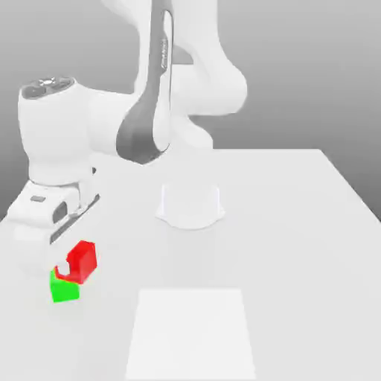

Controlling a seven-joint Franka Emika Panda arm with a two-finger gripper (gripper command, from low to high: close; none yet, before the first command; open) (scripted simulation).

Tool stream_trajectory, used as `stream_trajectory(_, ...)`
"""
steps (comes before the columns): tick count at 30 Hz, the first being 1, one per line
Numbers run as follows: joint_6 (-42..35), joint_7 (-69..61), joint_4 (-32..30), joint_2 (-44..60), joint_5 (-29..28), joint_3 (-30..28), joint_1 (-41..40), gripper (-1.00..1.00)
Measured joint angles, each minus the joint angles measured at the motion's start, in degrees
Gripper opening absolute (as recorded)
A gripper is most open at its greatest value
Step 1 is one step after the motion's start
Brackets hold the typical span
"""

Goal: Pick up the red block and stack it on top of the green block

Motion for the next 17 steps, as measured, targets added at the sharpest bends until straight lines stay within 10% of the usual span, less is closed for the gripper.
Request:
stream_trajectory(5, 1.7, -11.6, -2.9, -1.4, -0.3, -4.0, -2.6, -1.0)
stream_trajectory(13, 10.9, -22.5, -2.5, 9.4, 14.0, -1.2, -2.6, -1.0)
stream_trajectory(14, 12.0, -24.0, -2.5, 10.8, 16.0, -0.1, -3.3, 1.0)
stream_trajectory(17, 12.0, -24.0, -2.5, 10.8, 16.0, -0.1, -3.3, 1.0)
